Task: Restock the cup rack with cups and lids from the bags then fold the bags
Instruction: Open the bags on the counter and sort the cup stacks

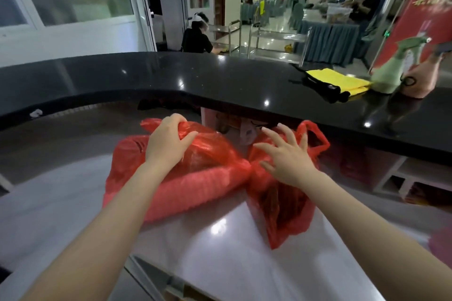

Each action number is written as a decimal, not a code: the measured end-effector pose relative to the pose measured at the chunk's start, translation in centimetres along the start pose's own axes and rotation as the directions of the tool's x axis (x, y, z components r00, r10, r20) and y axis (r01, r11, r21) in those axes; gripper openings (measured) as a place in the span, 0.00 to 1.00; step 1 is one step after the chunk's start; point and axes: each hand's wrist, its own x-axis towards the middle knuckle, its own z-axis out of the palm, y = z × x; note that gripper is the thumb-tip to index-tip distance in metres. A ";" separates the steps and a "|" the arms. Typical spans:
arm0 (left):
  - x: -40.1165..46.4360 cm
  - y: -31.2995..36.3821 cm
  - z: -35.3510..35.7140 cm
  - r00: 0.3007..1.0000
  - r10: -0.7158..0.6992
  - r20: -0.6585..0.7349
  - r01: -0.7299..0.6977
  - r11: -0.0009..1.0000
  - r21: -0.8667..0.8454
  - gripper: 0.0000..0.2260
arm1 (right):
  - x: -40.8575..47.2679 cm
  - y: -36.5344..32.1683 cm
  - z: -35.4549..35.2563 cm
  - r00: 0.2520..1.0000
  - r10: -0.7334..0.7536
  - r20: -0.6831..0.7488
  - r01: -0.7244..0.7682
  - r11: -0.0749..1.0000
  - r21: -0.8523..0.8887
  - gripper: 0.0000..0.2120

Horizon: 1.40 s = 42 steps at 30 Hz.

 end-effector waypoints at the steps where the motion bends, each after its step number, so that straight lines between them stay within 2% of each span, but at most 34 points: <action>1: -0.3 -0.1 0.3 1.000 -0.007 0.016 0.007 1.000 -0.011 0.14 | 0.1 -0.3 0.1 0.998 -0.055 0.022 0.054 0.998 0.012 0.21; 2: -0.7 -0.3 0.7 0.999 -0.016 0.033 0.017 1.000 -0.017 0.15 | 0.0 -0.7 -0.1 0.993 -0.118 0.017 0.117 0.993 0.012 0.19; 4: -1.9 -0.8 1.4 0.996 -0.032 0.080 0.033 0.999 -0.016 0.20 | -0.1 -1.7 -0.7 0.969 -0.230 -0.085 0.227 0.973 -0.044 0.16; 7: -3.5 -1.8 2.2 0.986 -0.024 0.162 0.026 1.000 -0.010 0.24 | 0.0 -3.7 -2.2 0.934 -0.289 -0.211 0.260 0.953 -0.154 0.14; 10: -4.5 -2.6 1.9 0.972 0.001 0.234 0.001 1.000 -0.005 0.28 | 0.6 -5.9 -3.9 0.963 -0.206 -0.173 0.156 0.952 -0.265 0.11; 13: -5.1 -3.3 1.0 0.966 0.043 0.254 -0.043 0.999 -0.004 0.32 | 1.0 -7.2 -6.1 0.994 -0.052 -0.096 0.024 0.963 -0.268 0.13; 15: -5.4 -3.6 0.3 0.974 0.053 0.219 -0.059 0.998 0.022 0.34 | 1.4 -7.9 -8.1 0.990 -0.065 -0.126 0.028 0.961 -0.276 0.12; 18: -5.8 -3.8 -0.5 0.989 0.068 0.132 -0.082 0.992 0.100 0.34 | 2.8 -9.4 -8.8 0.962 -0.229 -0.149 0.208 0.968 -0.143 0.12; 20: -6.2 -4.1 -0.9 0.989 0.079 0.124 -0.094 0.988 0.122 0.33 | 4.0 -10.4 -7.6 0.928 -0.353 -0.116 0.339 0.932 -0.127 0.13; 22: -6.7 -4.6 -1.1 0.988 0.090 0.124 -0.102 0.990 0.094 0.34 | 4.8 -11.2 -5.4 0.910 -0.407 -0.072 0.400 0.911 -0.098 0.13; 25: -7.7 -4.7 -1.3 0.995 0.096 0.008 -0.096 0.995 0.016 0.35 | 5.4 -12.6 -2.1 0.908 -0.415 -0.047 0.418 0.899 0.130 0.27; 28: -8.3 -4.7 -1.2 0.992 -0.045 -0.119 0.043 0.999 -0.025 0.31 | 5.9 -14.8 0.0 0.898 -0.439 -0.020 0.432 0.876 0.215 0.36; 29: -8.4 -4.6 -1.3 0.987 -0.121 -0.105 0.117 0.992 -0.046 0.30 | 6.1 -15.3 0.5 0.899 -0.438 -0.017 0.432 0.878 0.208 0.34; 31: -8.6 -4.4 -1.1 0.974 -0.224 -0.025 0.222 0.974 -0.053 0.25 | 6.5 -15.8 1.1 0.895 -0.442 -0.066 0.446 0.876 0.184 0.24; 33: -9.1 -4.5 -1.0 0.974 -0.226 -0.011 0.226 0.974 -0.011 0.18 | 6.6 -15.5 1.3 0.882 -0.443 -0.159 0.467 0.866 0.178 0.12; 35: -9.6 -4.9 -1.6 0.972 -0.220 -0.087 0.219 0.976 -0.016 0.16 | 6.6 -14.6 1.4 0.892 -0.391 -0.226 0.434 0.881 0.188 0.07; 37: -10.1 -6.0 -2.8 0.955 -0.252 -0.156 0.248 0.968 -0.043 0.15 | 6.8 -12.9 1.3 0.928 -0.262 -0.266 0.323 0.921 0.218 0.08; 39: -10.6 -7.3 -3.9 0.940 -0.296 -0.171 0.288 0.955 -0.072 0.15 | 7.1 -11.0 1.2 0.960 -0.113 -0.255 0.177 0.953 0.247 0.12; 42: -11.6 -8.4 -4.8 0.926 -0.352 -0.138 0.340 0.935 -0.099 0.15 | 7.4 -8.9 1.3 0.980 0.076 -0.185 -0.011 0.944 0.330 0.16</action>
